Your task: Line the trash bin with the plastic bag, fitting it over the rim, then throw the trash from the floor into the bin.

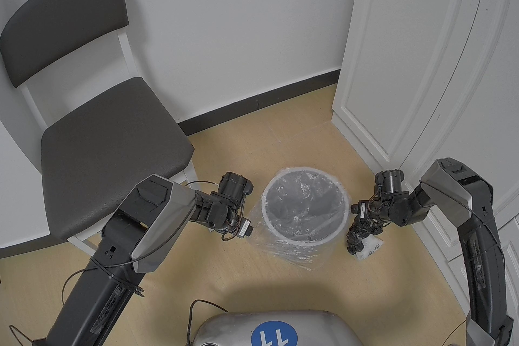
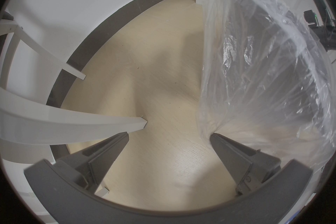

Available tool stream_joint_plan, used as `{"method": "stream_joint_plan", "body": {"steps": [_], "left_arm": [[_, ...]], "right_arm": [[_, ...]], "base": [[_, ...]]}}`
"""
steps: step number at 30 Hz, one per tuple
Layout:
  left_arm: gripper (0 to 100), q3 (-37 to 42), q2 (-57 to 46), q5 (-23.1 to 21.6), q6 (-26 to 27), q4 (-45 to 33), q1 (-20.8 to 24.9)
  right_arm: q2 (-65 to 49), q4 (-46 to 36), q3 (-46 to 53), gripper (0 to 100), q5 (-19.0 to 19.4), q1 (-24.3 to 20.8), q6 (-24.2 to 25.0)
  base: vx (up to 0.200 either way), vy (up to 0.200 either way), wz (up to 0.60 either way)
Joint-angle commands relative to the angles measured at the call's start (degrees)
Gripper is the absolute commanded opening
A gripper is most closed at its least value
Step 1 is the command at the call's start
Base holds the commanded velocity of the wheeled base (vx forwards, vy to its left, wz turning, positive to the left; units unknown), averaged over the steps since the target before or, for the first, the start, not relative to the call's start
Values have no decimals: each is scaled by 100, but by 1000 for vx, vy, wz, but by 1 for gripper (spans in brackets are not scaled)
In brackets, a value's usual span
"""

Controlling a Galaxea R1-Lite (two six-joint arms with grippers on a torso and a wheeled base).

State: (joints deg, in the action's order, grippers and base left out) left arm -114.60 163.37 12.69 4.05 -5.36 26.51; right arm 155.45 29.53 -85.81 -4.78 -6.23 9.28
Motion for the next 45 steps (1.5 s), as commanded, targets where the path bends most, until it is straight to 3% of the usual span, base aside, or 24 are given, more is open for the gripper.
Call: {"method": "stream_joint_plan", "body": {"steps": [1,13,17,20,26,31,35,41,45], "left_arm": [[100,1,-7,67,8,-9,-32],[100,1,-42,199,-62,44,-15],[100,1,-174,181,-194,246,143],[100,1,-209,181,-247,273,205],[100,8,-376,199,-537,282,205],[100,667,-877,208,-730,413,223],[100,1406,-1246,199,-721,976,267],[100,2742,-1808,199,-721,2022,337],[100,3445,-2169,190,-800,2822,451]], "right_arm": [[-156,-8,284,100,-41,192,-400],[-419,1,636,100,56,289,-664],[-446,308,750,100,522,69,-418],[-393,326,680,100,522,-27,-260],[-94,-456,-67,100,513,-80,-181],[38,-571,-261,100,504,-80,-102],[-33,-500,-155,100,495,-80,-84],[-1052,-325,961,100,742,43,-189],[-1518,159,1567,100,970,183,-567]], "base": [[0,0,0],[0,0,0],[0,0,0],[0,0,0],[0,0,0],[0,0,0],[0,0,0],[0,0,0],[0,0,0]]}}
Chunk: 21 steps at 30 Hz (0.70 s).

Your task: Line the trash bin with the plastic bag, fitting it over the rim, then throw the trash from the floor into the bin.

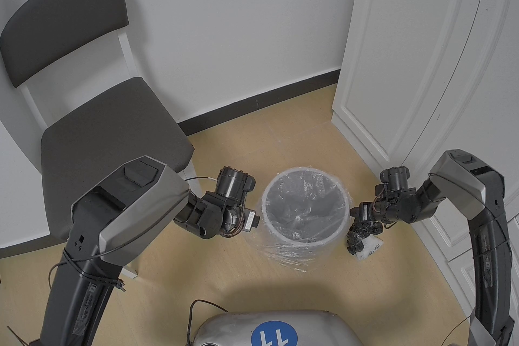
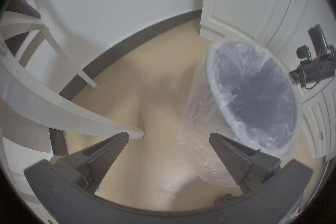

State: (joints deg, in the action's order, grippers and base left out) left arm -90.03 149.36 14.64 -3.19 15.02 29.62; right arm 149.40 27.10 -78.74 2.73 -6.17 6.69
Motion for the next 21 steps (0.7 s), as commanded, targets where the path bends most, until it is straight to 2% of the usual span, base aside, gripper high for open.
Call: {"method": "stream_joint_plan", "body": {"steps": [1,10,13,16,18,19,21], "left_arm": [[100,1128,-821,-5,-138,950,167],[100,2262,-1348,-5,-331,1961,246],[100,2798,-1656,-5,-428,2383,307],[100,3351,-1972,-5,-463,2831,369],[100,3395,-1990,-5,-472,2875,378],[100,3764,-2245,-5,-516,3288,457],[100,4002,-2464,4,-516,3569,492]], "right_arm": [[-991,463,966,100,219,186,-370],[-1967,577,1686,100,245,213,-836],[-2442,586,2047,100,245,81,-977],[-2661,586,2258,100,219,-288,-977],[-2661,595,2266,100,210,-332,-977],[-2582,656,2302,100,105,-728,-915],[-2362,832,2266,100,-124,-965,-687]], "base": [[0,0,0],[0,0,0],[0,0,0],[0,0,0],[0,0,0],[0,0,0],[0,0,0]]}}
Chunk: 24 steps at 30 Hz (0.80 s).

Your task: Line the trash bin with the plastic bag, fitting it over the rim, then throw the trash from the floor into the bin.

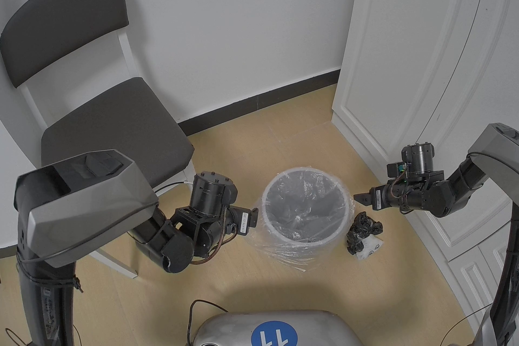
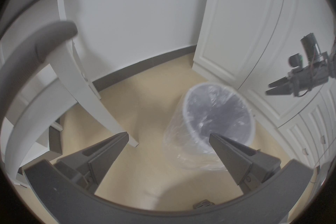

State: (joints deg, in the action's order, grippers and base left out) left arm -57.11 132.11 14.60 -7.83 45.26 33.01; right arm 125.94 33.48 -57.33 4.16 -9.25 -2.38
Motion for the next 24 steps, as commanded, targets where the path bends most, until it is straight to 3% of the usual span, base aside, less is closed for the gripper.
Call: {"method": "stream_joint_plan", "body": {"steps": [1,4,8,12,24], "left_arm": [[100,807,-836,-1,-52,650,153],[100,1027,-1100,7,-52,861,206],[100,1088,-1275,130,-17,896,276],[100,1115,-1425,693,0,896,294],[100,1405,-1891,790,132,1072,311]], "right_arm": [[97,309,91,100,-416,-762,370],[519,572,-111,100,-961,-1017,756],[915,520,-358,100,-1374,-1140,800],[1082,-87,-727,100,-1804,-1237,853],[1328,-175,-859,100,-2068,-1430,1064]], "base": [[0,0,0],[0,0,0],[0,0,0],[0,0,0],[0,0,0]]}}
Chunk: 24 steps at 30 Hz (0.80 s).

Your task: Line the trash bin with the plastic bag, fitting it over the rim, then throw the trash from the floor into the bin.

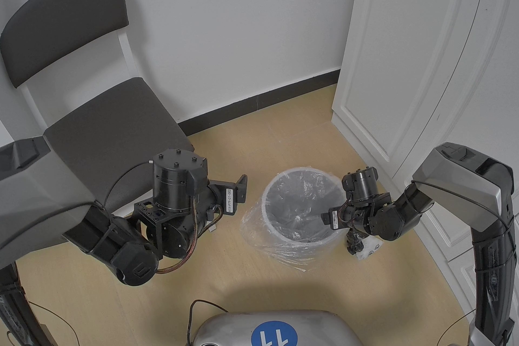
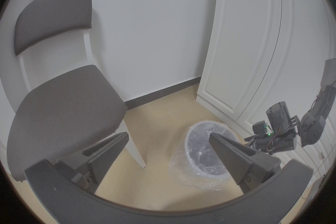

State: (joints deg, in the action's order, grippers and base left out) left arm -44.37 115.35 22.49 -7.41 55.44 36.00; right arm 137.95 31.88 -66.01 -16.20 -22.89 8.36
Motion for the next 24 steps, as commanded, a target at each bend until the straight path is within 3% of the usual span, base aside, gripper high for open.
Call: {"method": "stream_joint_plan", "body": {"steps": [1,8,24], "left_arm": [[100,157,-223,1,108,98,12],[100,333,-223,10,240,459,92],[100,438,-206,10,249,503,197]], "right_arm": [[127,-24,27,100,-32,-66,-19],[65,-33,229,100,-41,-119,-80],[-374,-15,906,100,29,-277,-502]], "base": [[0,0,0],[0,0,0],[0,0,0]]}}
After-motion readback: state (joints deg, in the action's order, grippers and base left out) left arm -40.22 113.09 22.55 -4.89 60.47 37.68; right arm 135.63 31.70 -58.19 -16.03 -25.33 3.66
